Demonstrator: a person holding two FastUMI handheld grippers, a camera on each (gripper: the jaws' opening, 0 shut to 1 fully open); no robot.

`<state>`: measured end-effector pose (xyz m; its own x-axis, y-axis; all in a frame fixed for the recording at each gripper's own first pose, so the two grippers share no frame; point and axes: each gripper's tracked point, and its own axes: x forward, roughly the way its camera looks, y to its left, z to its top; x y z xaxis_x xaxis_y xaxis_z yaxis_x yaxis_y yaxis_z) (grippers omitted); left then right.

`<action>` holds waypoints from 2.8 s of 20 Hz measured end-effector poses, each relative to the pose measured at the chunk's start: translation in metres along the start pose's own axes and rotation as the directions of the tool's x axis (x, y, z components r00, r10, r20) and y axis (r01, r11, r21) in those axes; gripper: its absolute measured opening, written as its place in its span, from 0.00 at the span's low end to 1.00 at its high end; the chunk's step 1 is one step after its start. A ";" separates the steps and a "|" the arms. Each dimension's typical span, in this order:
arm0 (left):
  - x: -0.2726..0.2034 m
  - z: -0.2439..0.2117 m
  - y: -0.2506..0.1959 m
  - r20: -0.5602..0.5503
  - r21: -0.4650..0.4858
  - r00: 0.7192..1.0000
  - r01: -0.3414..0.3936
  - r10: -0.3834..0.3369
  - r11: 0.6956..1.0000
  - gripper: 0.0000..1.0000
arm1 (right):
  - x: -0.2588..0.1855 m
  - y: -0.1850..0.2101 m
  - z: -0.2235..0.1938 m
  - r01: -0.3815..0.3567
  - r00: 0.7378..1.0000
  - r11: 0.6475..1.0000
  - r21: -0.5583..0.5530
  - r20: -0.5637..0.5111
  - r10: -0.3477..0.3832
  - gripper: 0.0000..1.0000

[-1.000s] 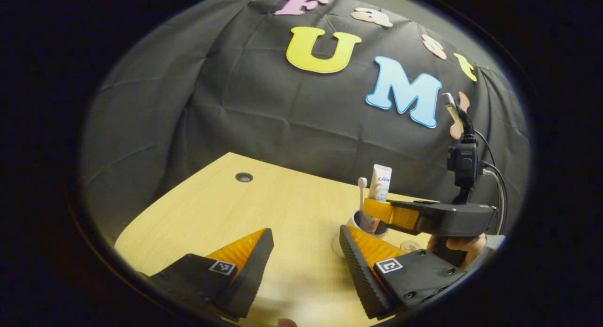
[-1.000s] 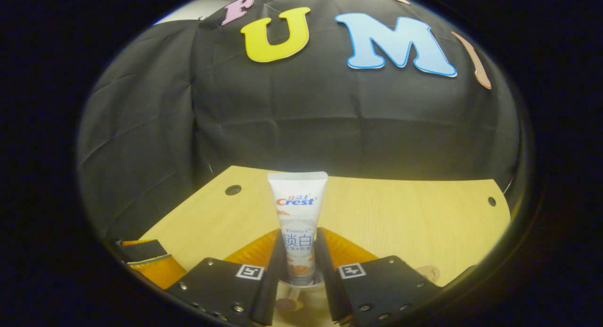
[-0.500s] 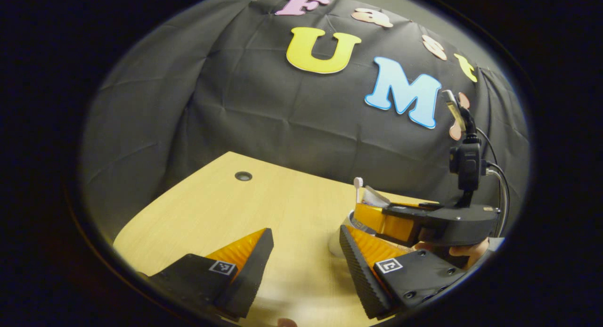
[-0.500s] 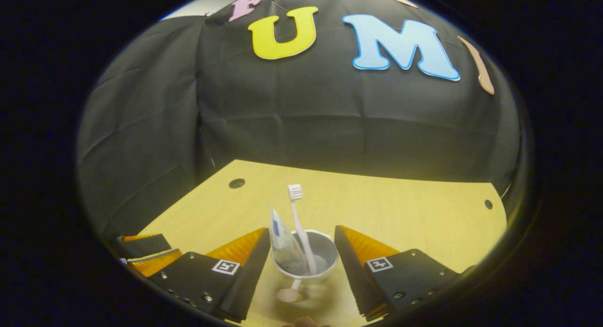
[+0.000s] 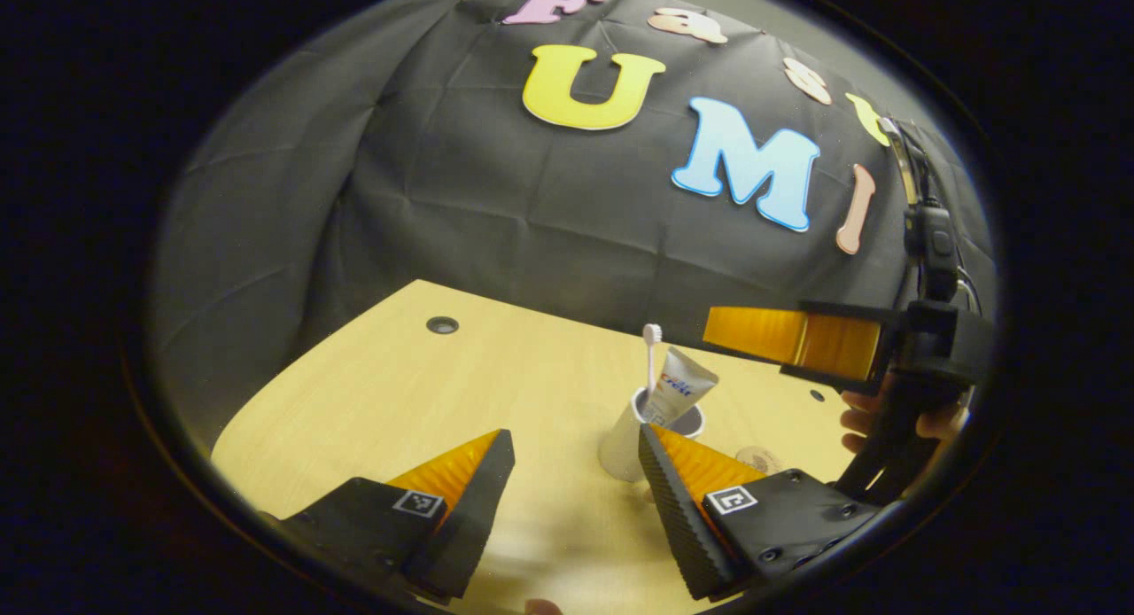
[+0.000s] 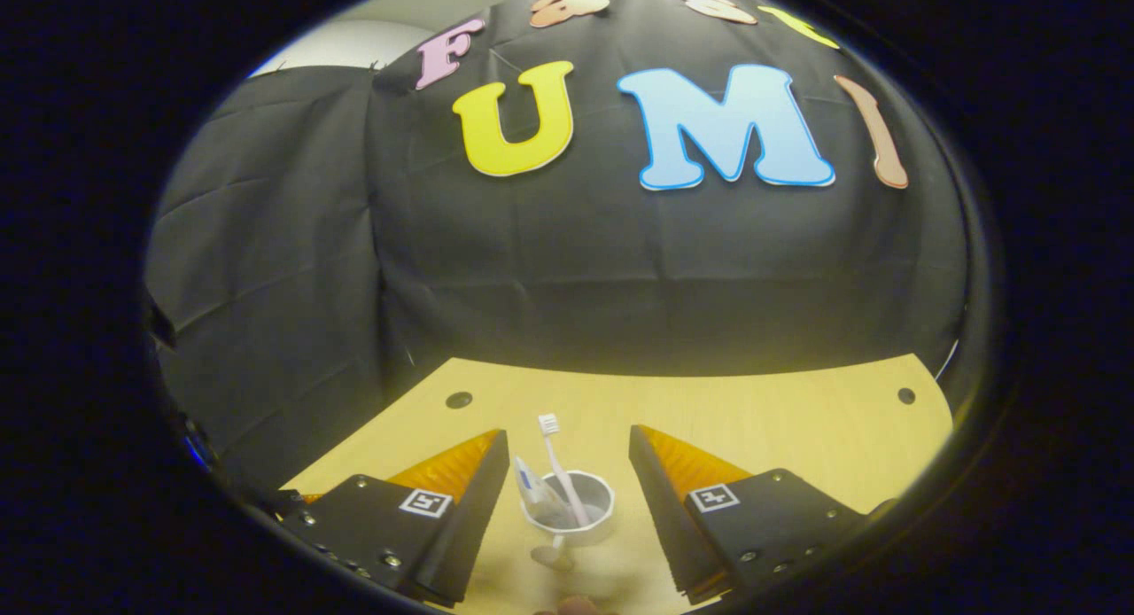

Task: Put the toothbrush and toothpaste on the desktop into the cup, then pick up the cup and place it on the coaster on the desktop.

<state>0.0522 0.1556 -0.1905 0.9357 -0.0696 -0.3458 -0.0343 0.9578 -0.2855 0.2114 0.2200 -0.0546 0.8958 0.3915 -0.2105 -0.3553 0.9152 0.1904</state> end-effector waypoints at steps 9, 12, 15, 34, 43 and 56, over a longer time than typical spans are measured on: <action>0.017 -0.015 -0.042 -0.175 0.047 0.984 0.023 -0.014 0.999 0.92 | -0.052 -0.060 0.030 0.094 0.994 0.995 0.034 0.045 -0.096 0.82; 0.023 -0.023 -0.056 -0.235 0.040 0.972 0.025 -0.015 0.999 0.92 | -0.064 -0.073 0.024 0.110 0.993 0.992 0.063 0.028 -0.112 0.81; 0.030 -0.031 -0.069 -0.286 0.033 0.958 0.031 -0.020 0.999 0.92 | -0.073 -0.087 0.012 0.128 0.992 0.990 0.065 0.002 -0.128 0.81; 0.088 -0.095 -0.078 -0.625 0.118 0.777 0.000 0.074 0.993 0.92 | -0.088 -0.149 -0.045 0.202 0.971 0.976 0.079 -0.145 -0.189 0.82; 0.108 -0.103 -0.060 -0.638 0.163 0.758 -0.037 0.134 0.986 0.91 | -0.089 -0.165 -0.062 0.246 0.956 0.964 0.103 -0.190 -0.224 0.82; 0.115 -0.115 -0.057 -0.665 0.135 0.736 -0.051 0.128 0.990 0.50 | -0.085 -0.170 -0.068 0.263 0.948 0.958 0.115 -0.218 -0.234 0.81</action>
<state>0.1215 0.0611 -0.3169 0.4506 -0.1137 -0.8854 -0.0338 0.9890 -0.1442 0.1775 0.0376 -0.1338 0.8737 0.1776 -0.4529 -0.0740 0.9687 0.2370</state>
